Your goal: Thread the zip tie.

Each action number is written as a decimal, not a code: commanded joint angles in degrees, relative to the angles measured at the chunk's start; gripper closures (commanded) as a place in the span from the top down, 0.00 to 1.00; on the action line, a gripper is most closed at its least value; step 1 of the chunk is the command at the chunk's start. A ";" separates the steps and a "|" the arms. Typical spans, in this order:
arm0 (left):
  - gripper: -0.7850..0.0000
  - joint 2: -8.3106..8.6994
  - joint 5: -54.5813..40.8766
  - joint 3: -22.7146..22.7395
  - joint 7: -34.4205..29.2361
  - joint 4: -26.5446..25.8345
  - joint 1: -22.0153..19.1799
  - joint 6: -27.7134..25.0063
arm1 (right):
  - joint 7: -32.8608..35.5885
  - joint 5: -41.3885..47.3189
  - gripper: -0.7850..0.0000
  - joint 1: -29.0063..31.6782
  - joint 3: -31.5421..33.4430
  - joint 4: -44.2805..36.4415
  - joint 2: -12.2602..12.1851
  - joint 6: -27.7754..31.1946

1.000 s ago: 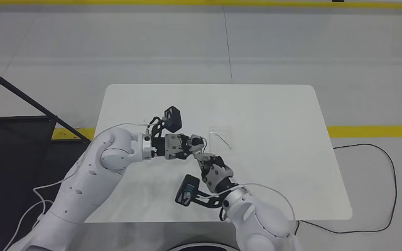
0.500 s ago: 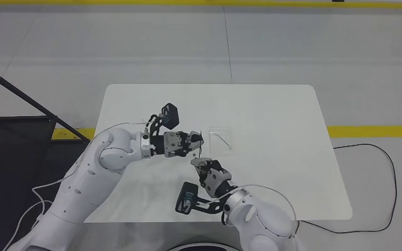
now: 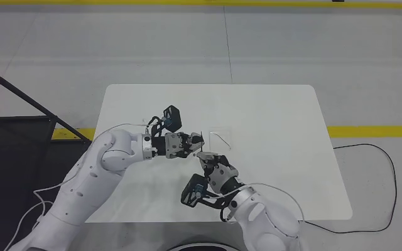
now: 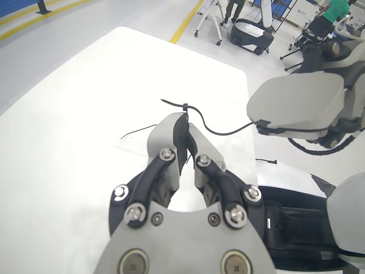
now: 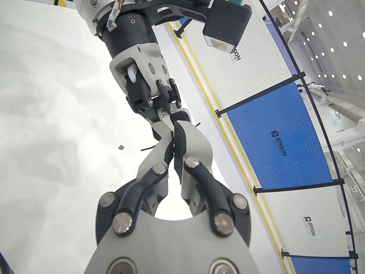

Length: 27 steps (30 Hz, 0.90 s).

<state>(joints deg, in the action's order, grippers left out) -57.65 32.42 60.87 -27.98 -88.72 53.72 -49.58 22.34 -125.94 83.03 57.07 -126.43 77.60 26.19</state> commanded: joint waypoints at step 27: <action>0.00 0.53 5.96 7.10 16.38 -3.03 6.86 -4.28 | -1.79 32.94 1.00 2.33 13.32 2.04 -0.59 5.01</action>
<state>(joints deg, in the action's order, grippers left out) -57.12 38.44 67.98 -11.58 -91.77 60.60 -53.83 20.55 -93.02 85.36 70.39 -124.39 77.02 31.20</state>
